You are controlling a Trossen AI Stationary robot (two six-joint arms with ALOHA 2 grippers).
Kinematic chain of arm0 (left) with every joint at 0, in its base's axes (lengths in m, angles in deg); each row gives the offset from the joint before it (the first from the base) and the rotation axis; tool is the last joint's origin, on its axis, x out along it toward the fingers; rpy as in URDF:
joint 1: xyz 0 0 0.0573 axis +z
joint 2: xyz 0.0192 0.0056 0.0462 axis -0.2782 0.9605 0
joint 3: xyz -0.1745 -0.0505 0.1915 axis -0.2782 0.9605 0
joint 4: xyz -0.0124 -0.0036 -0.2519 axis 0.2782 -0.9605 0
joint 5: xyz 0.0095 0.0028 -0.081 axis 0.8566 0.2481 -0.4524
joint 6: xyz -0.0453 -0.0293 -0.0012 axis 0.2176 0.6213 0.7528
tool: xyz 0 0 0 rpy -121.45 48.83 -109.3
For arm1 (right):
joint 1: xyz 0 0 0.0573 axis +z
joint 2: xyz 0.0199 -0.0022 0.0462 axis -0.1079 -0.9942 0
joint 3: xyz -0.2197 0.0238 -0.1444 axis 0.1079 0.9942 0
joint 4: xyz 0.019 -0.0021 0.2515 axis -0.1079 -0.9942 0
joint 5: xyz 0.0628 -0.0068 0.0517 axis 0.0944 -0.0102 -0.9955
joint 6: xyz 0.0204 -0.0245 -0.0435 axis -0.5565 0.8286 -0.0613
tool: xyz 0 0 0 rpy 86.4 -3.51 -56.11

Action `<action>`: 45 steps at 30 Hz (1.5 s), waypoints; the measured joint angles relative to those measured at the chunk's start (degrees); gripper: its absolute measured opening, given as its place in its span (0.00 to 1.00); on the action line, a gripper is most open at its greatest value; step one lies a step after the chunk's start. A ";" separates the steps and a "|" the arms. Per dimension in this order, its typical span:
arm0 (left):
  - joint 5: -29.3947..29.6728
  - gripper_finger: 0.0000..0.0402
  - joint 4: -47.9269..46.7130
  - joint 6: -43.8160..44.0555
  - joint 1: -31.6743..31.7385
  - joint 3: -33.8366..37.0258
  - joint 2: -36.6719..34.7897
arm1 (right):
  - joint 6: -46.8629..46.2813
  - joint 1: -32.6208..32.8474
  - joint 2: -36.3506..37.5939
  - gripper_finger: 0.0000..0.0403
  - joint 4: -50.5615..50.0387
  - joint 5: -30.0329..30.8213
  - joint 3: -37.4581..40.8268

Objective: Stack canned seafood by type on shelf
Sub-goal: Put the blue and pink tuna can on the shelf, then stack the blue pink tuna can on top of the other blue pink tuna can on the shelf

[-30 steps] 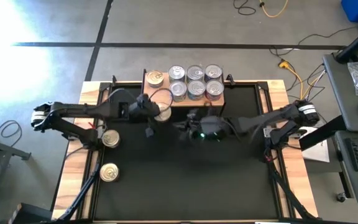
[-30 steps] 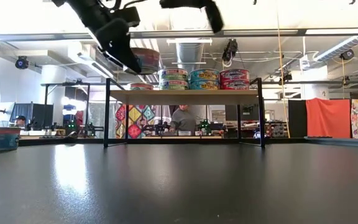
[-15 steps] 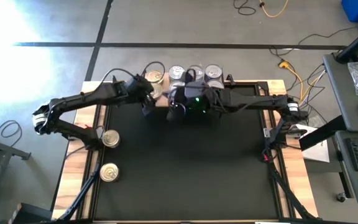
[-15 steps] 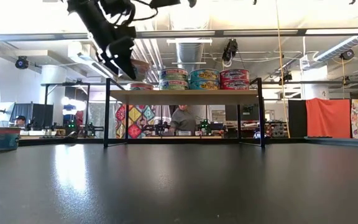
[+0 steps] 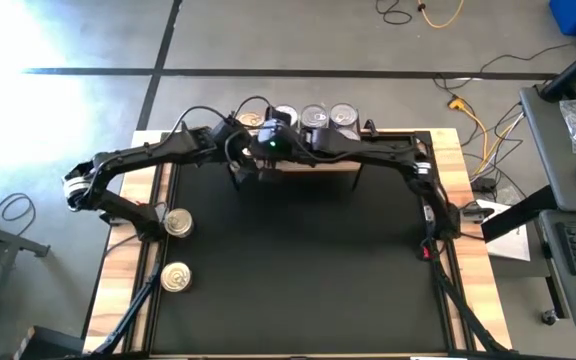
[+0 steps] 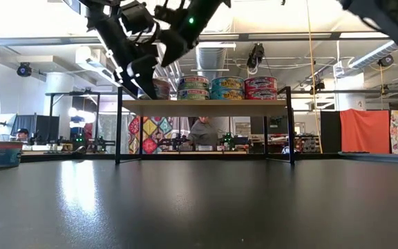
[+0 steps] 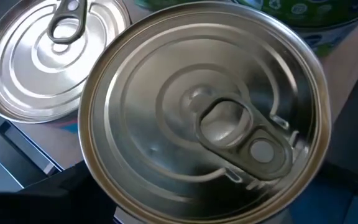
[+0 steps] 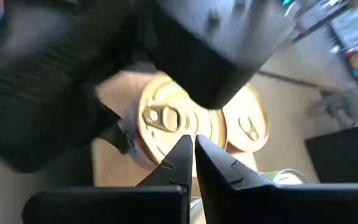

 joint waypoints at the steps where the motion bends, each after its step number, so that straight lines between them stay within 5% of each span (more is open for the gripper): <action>1: -0.04 0.86 0.10 -0.08 0.00 0.02 -0.06 | -0.02 -0.40 -1.16 0.03 -1.42 -0.94 -1.68; 8: -1.75 0.90 -0.67 -1.82 0.23 0.22 -1.35 | 0.50 -2.15 -7.34 0.03 -7.04 -4.85 -10.38; 21: -1.58 0.98 -2.30 -4.22 0.22 0.22 -2.46 | -2.14 -3.02 -8.40 0.03 -6.64 -8.18 -10.00; 35: 1.37 0.99 -4.97 -2.57 -0.16 0.02 -14.44 | -5.39 -2.57 -5.01 0.03 -5.97 -7.70 -10.00; 45: -5.90 0.98 -14.64 7.65 -8.66 1.46 -24.74 | -6.47 -0.30 1.95 0.03 -5.69 -7.63 -10.11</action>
